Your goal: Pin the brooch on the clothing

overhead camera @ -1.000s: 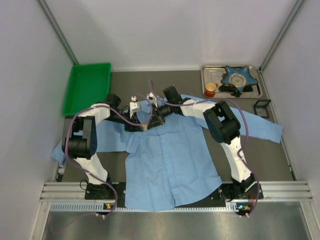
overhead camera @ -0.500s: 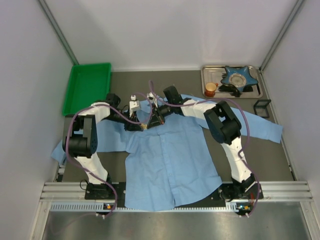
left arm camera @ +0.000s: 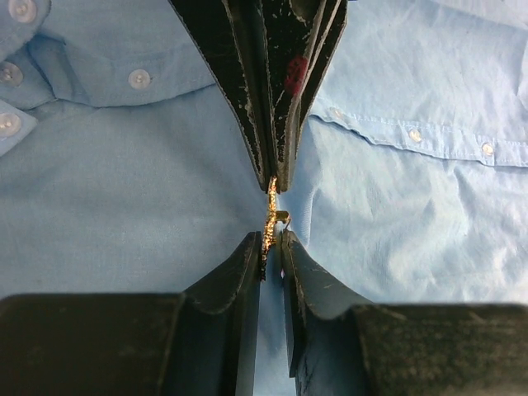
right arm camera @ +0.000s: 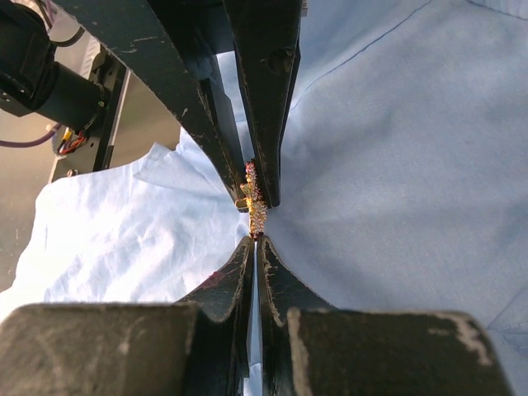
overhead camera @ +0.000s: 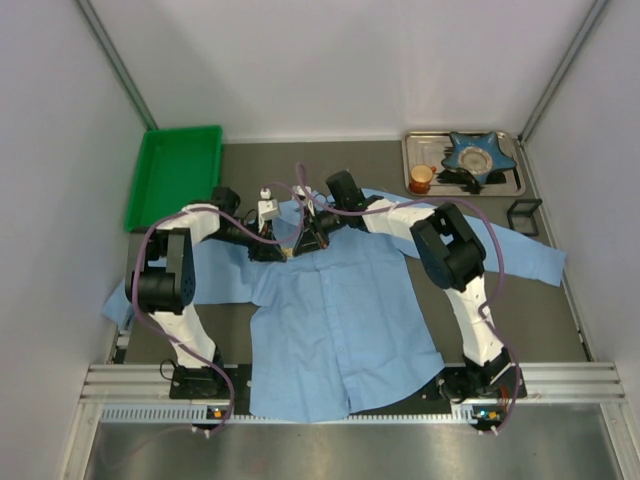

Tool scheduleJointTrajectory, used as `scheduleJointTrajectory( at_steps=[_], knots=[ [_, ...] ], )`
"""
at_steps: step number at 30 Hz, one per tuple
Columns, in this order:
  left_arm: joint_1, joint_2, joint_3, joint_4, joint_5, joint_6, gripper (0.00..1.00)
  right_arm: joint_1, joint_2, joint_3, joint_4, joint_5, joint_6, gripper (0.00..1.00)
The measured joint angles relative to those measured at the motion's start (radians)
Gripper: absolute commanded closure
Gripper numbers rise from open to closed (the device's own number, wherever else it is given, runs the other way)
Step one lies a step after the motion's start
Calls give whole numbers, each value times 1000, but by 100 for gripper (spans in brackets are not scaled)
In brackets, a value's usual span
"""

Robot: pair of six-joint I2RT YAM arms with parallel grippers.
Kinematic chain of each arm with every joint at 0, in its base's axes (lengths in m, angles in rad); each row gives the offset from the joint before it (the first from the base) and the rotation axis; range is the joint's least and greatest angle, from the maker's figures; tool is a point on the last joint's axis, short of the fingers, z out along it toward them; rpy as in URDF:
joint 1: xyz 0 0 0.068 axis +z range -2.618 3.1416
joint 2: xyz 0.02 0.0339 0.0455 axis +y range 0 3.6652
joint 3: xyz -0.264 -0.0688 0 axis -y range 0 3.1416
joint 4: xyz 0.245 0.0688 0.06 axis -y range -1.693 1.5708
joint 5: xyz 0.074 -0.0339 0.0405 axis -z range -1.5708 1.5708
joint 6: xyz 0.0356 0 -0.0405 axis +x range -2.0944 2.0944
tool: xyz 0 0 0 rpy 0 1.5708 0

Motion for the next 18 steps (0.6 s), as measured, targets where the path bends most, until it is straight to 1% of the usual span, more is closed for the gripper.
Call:
scheduleJointTrajectory(
  at_steps=[18],
  knots=[
    [23,36,19,-1,51,-62,84,1,-16,-6,3,31,-39,100]
  ],
)
